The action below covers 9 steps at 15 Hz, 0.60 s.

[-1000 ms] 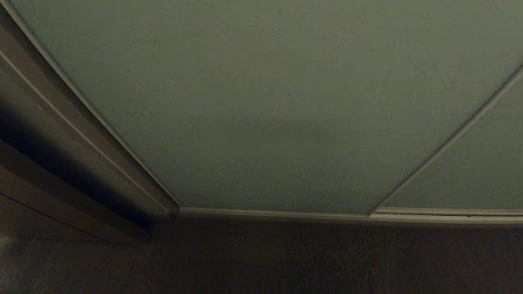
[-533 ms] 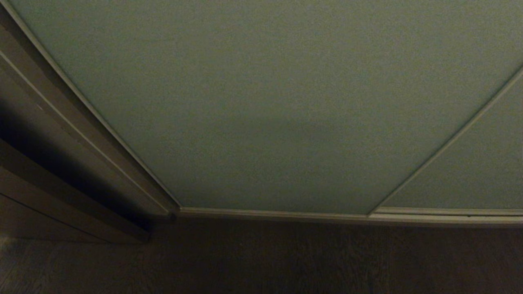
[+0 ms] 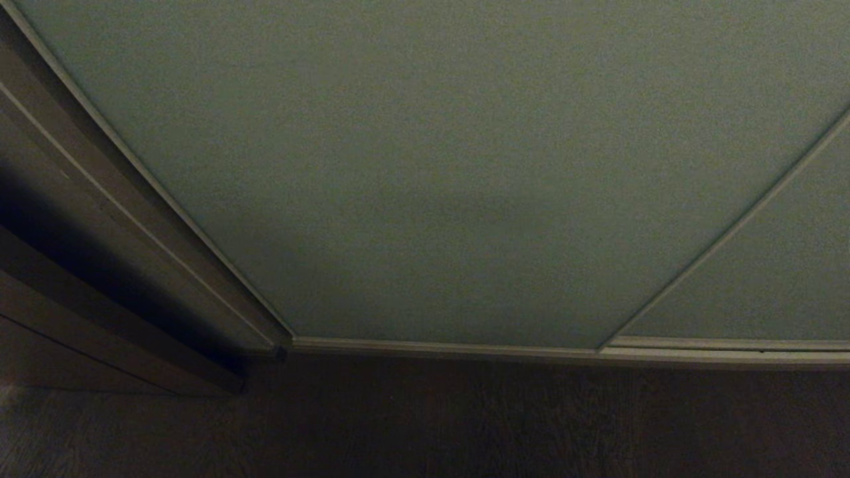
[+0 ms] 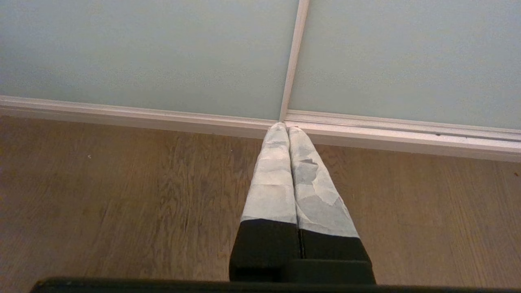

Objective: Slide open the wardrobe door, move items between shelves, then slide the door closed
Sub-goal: Open the door

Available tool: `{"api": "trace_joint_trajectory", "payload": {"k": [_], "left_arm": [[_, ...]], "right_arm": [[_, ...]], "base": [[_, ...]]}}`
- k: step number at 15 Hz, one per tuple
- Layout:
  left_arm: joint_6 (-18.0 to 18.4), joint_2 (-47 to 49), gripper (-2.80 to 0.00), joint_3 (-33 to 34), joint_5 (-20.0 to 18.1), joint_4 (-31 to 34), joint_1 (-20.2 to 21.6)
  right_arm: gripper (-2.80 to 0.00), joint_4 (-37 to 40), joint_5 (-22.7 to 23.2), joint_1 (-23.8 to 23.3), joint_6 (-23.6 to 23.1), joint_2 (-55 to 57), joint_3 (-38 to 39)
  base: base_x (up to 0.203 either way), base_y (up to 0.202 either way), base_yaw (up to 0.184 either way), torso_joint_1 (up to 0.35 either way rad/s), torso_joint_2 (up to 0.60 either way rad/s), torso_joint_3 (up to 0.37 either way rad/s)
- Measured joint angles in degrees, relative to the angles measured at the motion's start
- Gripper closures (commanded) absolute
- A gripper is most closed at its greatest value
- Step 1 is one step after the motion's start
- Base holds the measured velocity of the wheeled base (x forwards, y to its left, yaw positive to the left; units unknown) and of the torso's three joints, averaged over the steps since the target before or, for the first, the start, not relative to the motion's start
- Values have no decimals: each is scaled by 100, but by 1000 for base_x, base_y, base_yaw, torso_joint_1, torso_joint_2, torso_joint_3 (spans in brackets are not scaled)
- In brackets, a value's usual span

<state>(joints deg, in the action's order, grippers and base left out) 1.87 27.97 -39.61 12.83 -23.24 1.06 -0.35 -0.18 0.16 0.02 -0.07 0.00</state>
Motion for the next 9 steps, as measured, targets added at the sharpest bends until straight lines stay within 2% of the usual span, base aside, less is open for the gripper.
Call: {"api": "trace_joint_trajectory", "payload": {"k": [2,4,6,9], "left_arm": [[-25,674,0,-297,73,-773,232],[-278,1270,0,-629,75,-1112,664],[-618,1843,0,-1045,-23,-1217,1025],[-795,2574,0,-1604,-463,-1026,1218]], "right_arm": [[0,2,2,0,-2,0,0],[0,2,2,0,-2,0,0],[0,2,0,0,-1,0,0],[0,4,2,0,-2,0,0]], "base": [[0,0,0,0,0,0],[0,0,0,0,0,0],[0,0,0,0,0,0],[0,0,0,0,0,0]]}}
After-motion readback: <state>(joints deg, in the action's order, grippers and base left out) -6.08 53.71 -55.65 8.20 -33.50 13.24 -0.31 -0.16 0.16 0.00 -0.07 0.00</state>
